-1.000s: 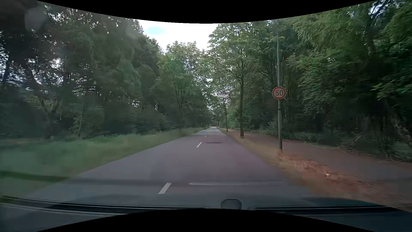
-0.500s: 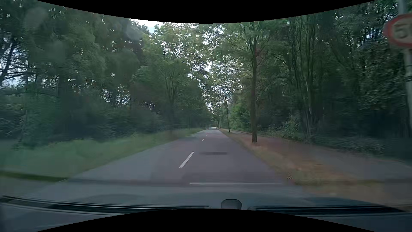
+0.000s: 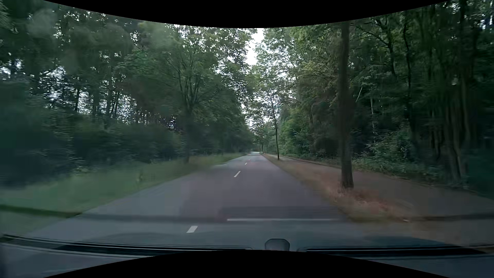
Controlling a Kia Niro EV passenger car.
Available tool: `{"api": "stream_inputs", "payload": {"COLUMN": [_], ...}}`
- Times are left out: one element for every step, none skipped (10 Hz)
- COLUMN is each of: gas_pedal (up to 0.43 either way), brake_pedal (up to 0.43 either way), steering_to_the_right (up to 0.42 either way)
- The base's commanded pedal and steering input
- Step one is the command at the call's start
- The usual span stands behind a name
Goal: Follow the waypoints while adhering to traffic rules and regulations
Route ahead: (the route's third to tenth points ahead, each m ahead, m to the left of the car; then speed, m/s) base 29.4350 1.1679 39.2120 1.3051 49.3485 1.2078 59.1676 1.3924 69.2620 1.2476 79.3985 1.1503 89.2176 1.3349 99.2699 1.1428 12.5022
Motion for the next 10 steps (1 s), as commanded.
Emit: {"api": "stream_inputs", "payload": {"gas_pedal": [0.157, 0.157, 0.157, 0.157, 0.157, 0.157, 0.157, 0.157, 0.157, 0.157], "brake_pedal": [0.0, 0.0, 0.0, 0.0, 0.0, 0.0, 0.0, 0.0, 0.0, 0.0], "steering_to_the_right": [0.0, 0.0, -0.001, 0.0, 0.0, -0.001, -0.001, -0.001, -0.001, -0.001]}}
